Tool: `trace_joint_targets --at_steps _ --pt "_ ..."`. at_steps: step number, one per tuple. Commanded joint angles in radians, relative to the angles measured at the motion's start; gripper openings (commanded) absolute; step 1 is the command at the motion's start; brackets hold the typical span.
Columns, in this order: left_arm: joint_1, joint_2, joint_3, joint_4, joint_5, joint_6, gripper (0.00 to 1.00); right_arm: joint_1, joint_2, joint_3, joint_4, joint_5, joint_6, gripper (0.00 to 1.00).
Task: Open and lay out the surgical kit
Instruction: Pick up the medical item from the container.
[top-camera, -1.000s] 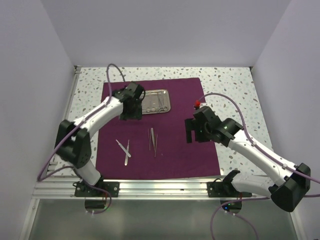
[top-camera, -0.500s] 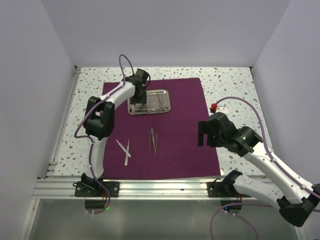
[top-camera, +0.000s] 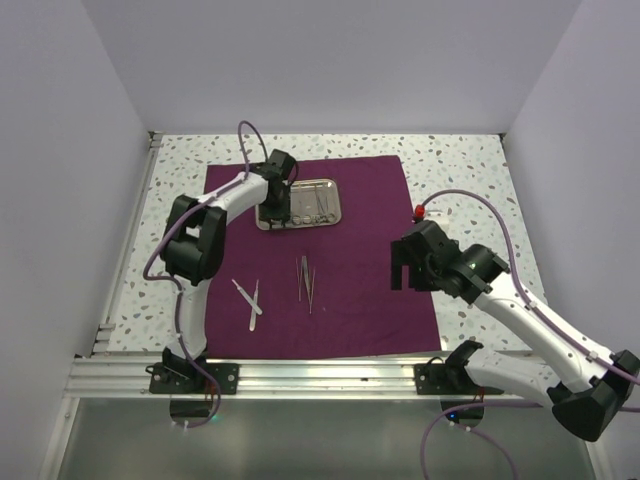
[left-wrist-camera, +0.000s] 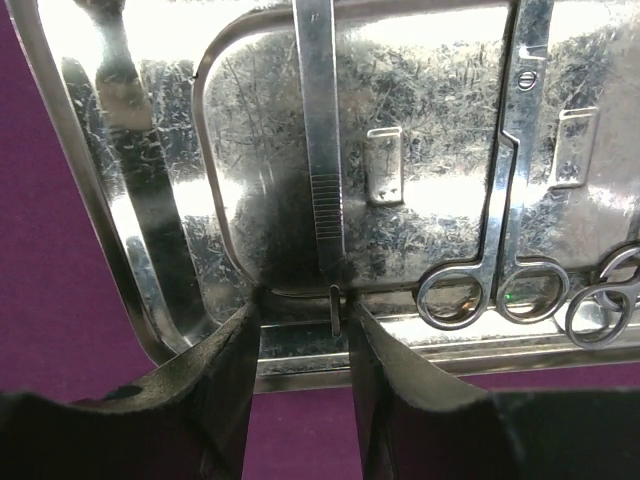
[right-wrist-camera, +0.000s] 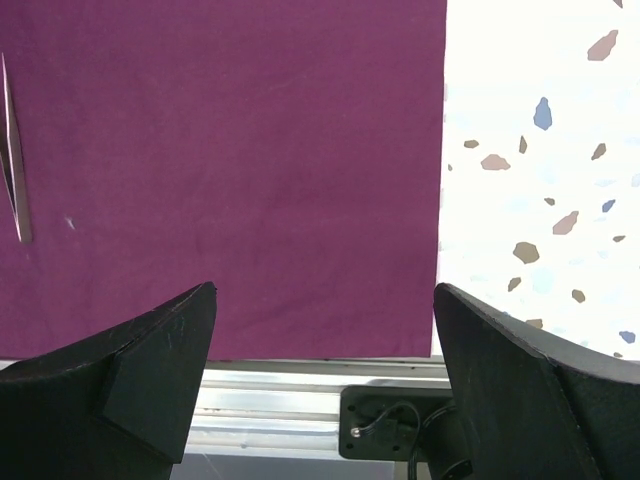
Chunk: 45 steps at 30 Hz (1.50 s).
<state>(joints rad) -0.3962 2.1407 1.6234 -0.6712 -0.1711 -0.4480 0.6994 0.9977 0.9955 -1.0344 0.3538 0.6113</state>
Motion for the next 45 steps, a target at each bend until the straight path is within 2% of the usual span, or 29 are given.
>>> trace_joint_targets --at_steps 1,8,15,16,18,21,26,36,40,45 --pt "-0.006 -0.012 -0.025 0.027 0.012 0.031 0.43 -0.001 0.024 0.051 0.036 0.024 -0.019 0.94" --pt "-0.007 0.027 -0.034 0.044 0.01 0.037 0.39 -0.005 0.044 0.057 0.06 0.024 -0.036 0.94" --pt "-0.007 0.116 0.039 0.015 0.005 0.037 0.26 -0.006 0.035 0.045 0.063 0.028 -0.045 0.94" --pt "-0.007 0.12 0.043 0.012 0.005 0.035 0.21 -0.005 0.03 0.045 0.062 0.031 -0.045 0.94" --pt "-0.007 0.13 0.041 0.01 0.005 0.029 0.17 -0.006 0.022 0.042 0.06 0.036 -0.048 0.94" --pt "-0.006 0.139 0.032 0.009 0.013 0.028 0.01 -0.009 0.012 0.034 0.059 0.039 -0.054 0.94" --pt "-0.006 0.108 0.036 0.002 0.025 0.037 0.0 -0.011 0.01 0.026 0.069 0.03 -0.067 0.94" --pt "-0.006 -0.062 0.197 -0.136 0.01 0.092 0.0 -0.014 0.05 0.035 0.138 -0.018 -0.105 0.94" --pt "-0.006 -0.185 0.081 -0.136 -0.005 0.063 0.0 -0.014 0.067 0.04 0.163 -0.032 -0.125 0.94" --pt "-0.009 -0.392 -0.189 -0.117 -0.024 0.016 0.0 -0.014 0.078 0.048 0.181 -0.061 -0.148 0.94"
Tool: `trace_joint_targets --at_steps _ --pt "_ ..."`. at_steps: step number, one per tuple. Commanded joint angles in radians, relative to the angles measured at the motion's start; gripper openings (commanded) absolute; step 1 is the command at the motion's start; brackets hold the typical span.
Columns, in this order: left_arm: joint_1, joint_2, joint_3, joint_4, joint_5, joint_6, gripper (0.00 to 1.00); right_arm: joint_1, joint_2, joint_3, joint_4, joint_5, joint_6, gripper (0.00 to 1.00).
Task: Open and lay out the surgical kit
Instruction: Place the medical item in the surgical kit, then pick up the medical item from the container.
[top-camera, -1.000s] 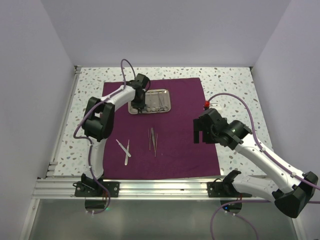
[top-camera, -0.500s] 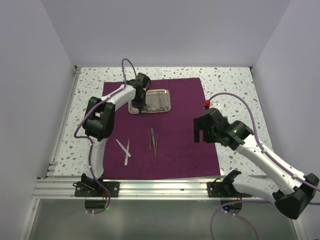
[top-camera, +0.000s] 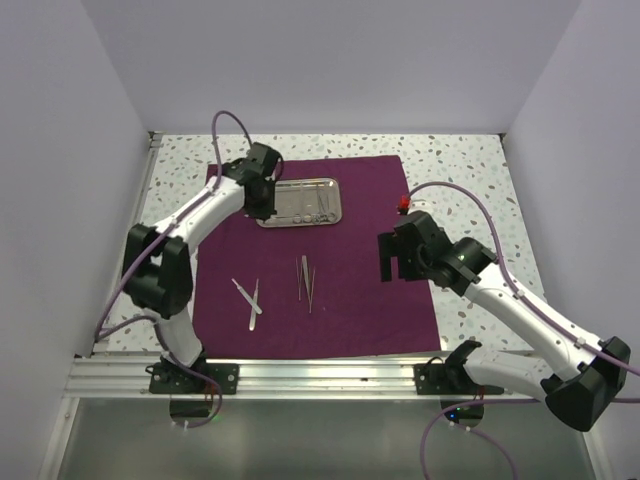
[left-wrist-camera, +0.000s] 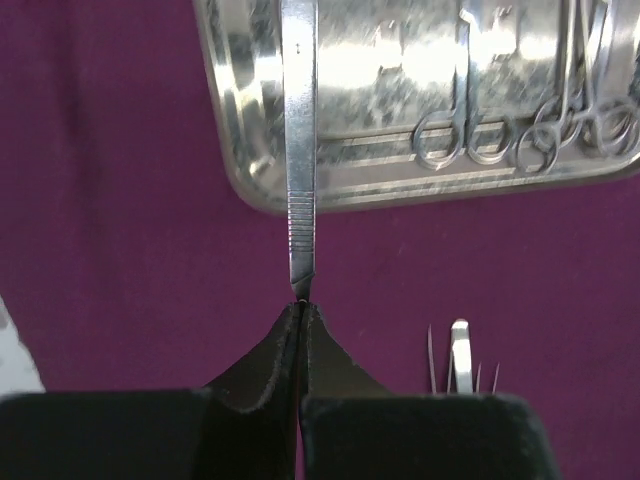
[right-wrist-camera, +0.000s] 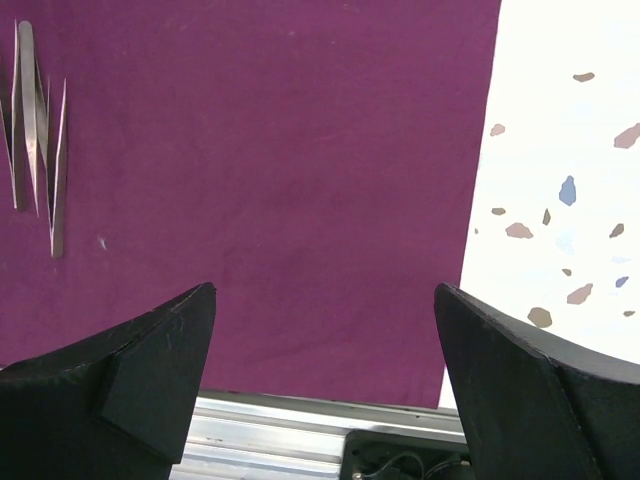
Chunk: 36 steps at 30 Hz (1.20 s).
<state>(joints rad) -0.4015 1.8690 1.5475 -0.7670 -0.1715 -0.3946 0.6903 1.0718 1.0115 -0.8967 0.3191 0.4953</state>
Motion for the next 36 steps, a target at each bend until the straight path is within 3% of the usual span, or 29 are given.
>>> trace_joint_targets --at_steps 1,8,16,20,22,23,26,29,36 --pt "-0.003 -0.152 -0.153 -0.022 -0.029 -0.049 0.0 -0.006 0.005 0.032 0.044 -0.031 -0.04 0.94" --pt "-0.036 -0.491 -0.547 -0.023 0.012 -0.202 0.0 -0.008 0.014 0.033 0.053 -0.069 -0.058 0.94" --pt "-0.086 -0.763 -0.812 -0.068 0.131 -0.328 0.0 -0.006 0.062 0.062 0.1 -0.121 -0.07 0.93" --pt "-0.089 -0.846 -0.9 -0.058 0.19 -0.322 0.0 -0.008 0.189 0.16 0.154 -0.169 -0.092 0.94" --pt "-0.089 -0.84 -0.914 -0.074 0.213 -0.322 0.15 -0.008 0.253 0.229 0.174 -0.19 -0.104 0.94" --pt "-0.091 -0.844 -0.923 -0.074 0.219 -0.323 0.41 -0.008 0.333 0.31 0.179 -0.195 -0.104 0.94" --pt "-0.092 -0.873 -0.917 -0.075 0.224 -0.322 0.77 -0.006 0.503 0.487 0.202 -0.199 -0.116 0.95" --pt "-0.092 -0.889 -0.87 -0.12 0.214 -0.311 0.85 -0.006 0.646 0.68 0.208 -0.195 -0.13 0.95" --pt "-0.092 -0.946 -0.771 -0.245 0.222 -0.313 0.84 -0.023 1.1 1.137 0.128 -0.167 -0.141 0.94"
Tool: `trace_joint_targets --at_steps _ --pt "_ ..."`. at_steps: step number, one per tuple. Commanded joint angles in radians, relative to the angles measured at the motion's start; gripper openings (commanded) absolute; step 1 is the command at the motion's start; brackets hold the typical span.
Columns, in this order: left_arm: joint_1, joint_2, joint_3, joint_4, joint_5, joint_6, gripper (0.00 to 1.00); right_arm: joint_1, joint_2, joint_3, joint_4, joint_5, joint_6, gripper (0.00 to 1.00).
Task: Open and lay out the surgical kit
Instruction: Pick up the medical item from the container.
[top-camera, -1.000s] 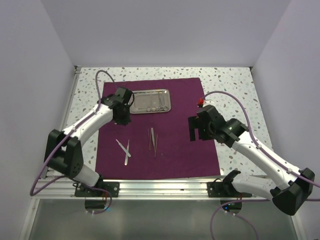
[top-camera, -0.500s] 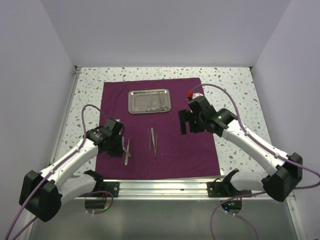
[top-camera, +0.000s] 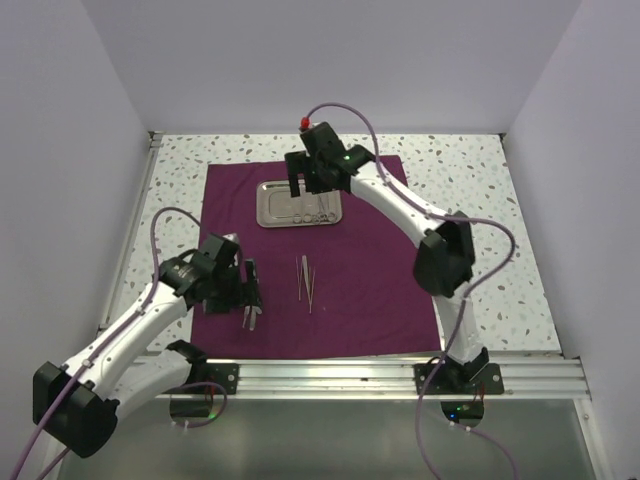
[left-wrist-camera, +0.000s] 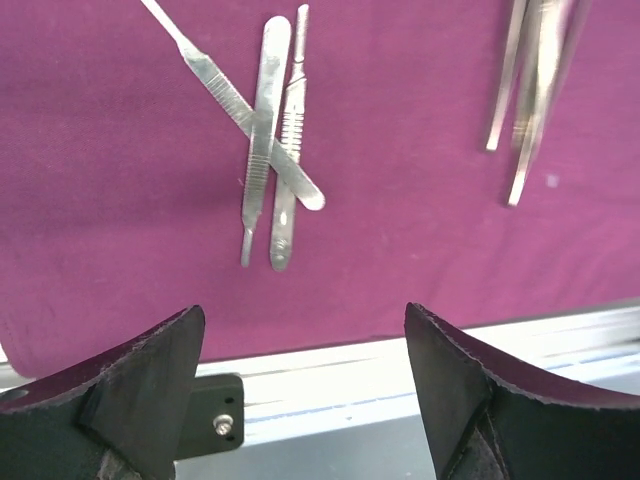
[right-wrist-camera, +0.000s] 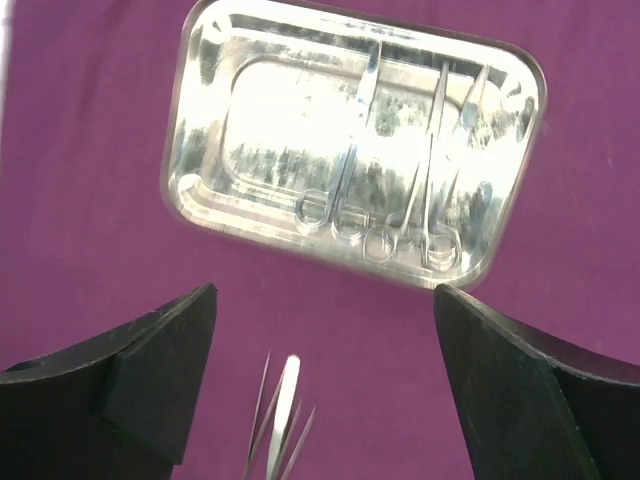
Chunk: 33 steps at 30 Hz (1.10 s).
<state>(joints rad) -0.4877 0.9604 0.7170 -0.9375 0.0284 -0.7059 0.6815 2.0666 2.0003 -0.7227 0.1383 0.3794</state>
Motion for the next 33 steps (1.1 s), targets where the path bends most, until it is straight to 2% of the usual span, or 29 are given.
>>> trace_joint_targets --at_steps 1,5,10,16,20,23,24,25,32,33 --pt "-0.006 -0.049 0.074 -0.084 0.027 -0.001 0.84 -0.02 0.201 0.248 -0.078 0.017 -0.022 0.92" --pt "-0.006 -0.061 0.101 -0.147 0.012 0.017 0.83 -0.043 0.371 0.422 -0.124 0.032 0.003 0.86" --pt "-0.006 -0.089 0.111 -0.207 -0.022 0.034 0.82 -0.056 0.412 0.396 -0.054 0.076 0.007 0.84" --pt "-0.006 -0.118 0.111 -0.253 -0.056 0.045 0.82 -0.068 0.469 0.4 -0.052 0.08 0.018 0.83" --pt "-0.006 -0.108 0.107 -0.261 -0.065 0.059 0.81 -0.069 0.498 0.381 -0.047 0.073 0.038 0.78" --pt "-0.006 -0.103 0.104 -0.261 -0.07 0.063 0.81 -0.073 0.504 0.347 -0.047 0.069 0.05 0.69" --pt "-0.006 -0.104 0.101 -0.262 -0.071 0.065 0.81 -0.076 0.503 0.335 -0.046 0.066 0.061 0.61" --pt "-0.006 -0.104 0.102 -0.261 -0.073 0.065 0.81 -0.079 0.501 0.31 -0.044 0.061 0.065 0.56" --pt "-0.006 -0.098 0.09 -0.251 -0.074 0.063 0.8 -0.082 0.487 0.215 -0.037 0.047 0.075 0.34" --pt "-0.005 -0.098 0.088 -0.25 -0.076 0.063 0.8 -0.083 0.487 0.21 -0.038 0.046 0.076 0.26"
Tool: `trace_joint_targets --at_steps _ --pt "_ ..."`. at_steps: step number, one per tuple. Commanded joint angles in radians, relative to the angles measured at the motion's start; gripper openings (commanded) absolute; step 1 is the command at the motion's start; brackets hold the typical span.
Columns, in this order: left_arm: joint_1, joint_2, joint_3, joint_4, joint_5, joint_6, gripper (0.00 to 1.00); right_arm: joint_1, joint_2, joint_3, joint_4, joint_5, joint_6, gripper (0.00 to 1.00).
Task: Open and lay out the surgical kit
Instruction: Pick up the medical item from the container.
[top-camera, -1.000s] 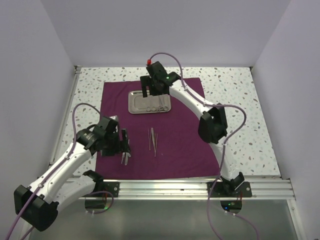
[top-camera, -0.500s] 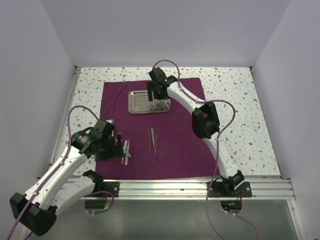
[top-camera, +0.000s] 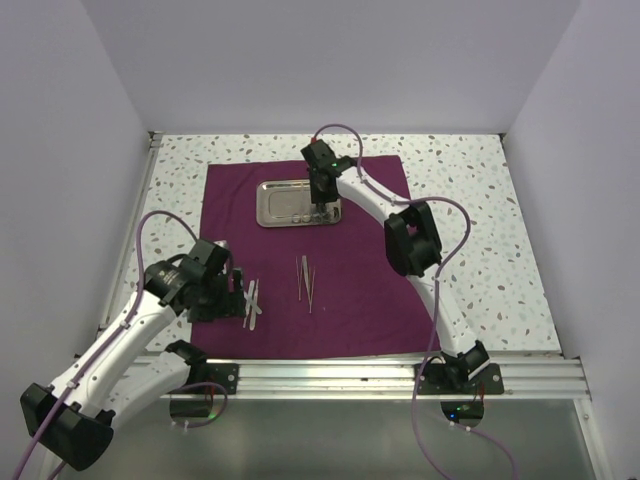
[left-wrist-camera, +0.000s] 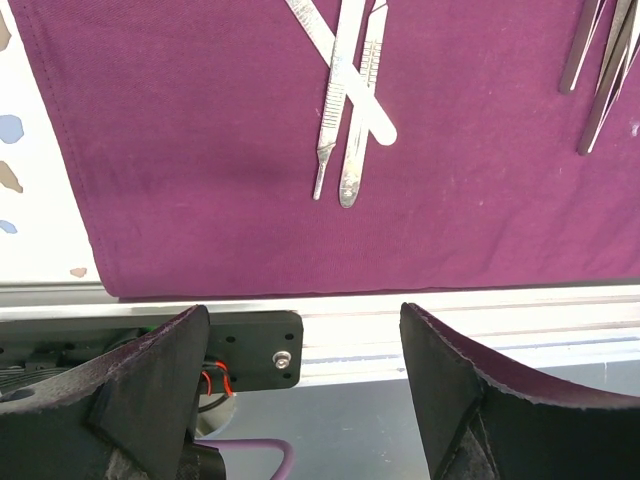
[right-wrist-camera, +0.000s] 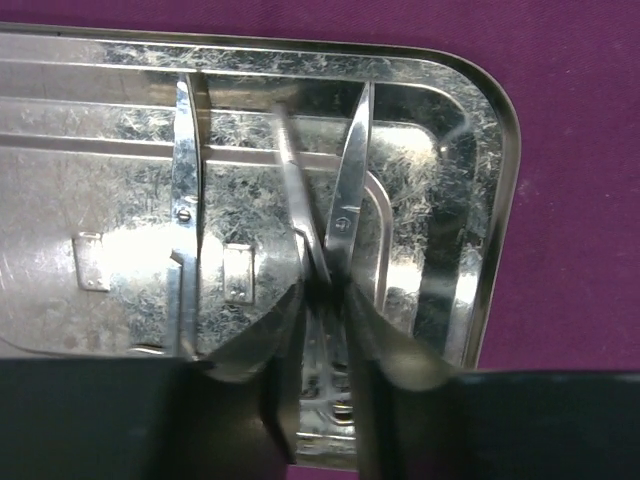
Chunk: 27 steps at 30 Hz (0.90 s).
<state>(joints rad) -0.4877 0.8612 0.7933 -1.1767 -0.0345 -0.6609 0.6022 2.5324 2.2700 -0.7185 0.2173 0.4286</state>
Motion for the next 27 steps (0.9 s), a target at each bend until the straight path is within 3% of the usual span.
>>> trace_joint_targets --at_steps 1,5,19,27 --pt "-0.006 0.002 0.012 -0.009 -0.013 0.018 0.8 -0.005 0.023 -0.067 -0.045 -0.038 0.027 0.21" --pt "-0.005 0.009 0.009 0.003 -0.013 0.015 0.79 -0.004 0.035 -0.07 -0.058 -0.052 0.029 0.0" --pt "-0.006 0.087 0.047 0.072 -0.011 0.029 0.78 -0.013 -0.073 0.06 -0.145 -0.076 -0.031 0.0" --pt "-0.005 0.153 0.09 0.124 -0.015 0.037 0.78 -0.018 -0.199 0.019 -0.165 -0.09 -0.059 0.0"
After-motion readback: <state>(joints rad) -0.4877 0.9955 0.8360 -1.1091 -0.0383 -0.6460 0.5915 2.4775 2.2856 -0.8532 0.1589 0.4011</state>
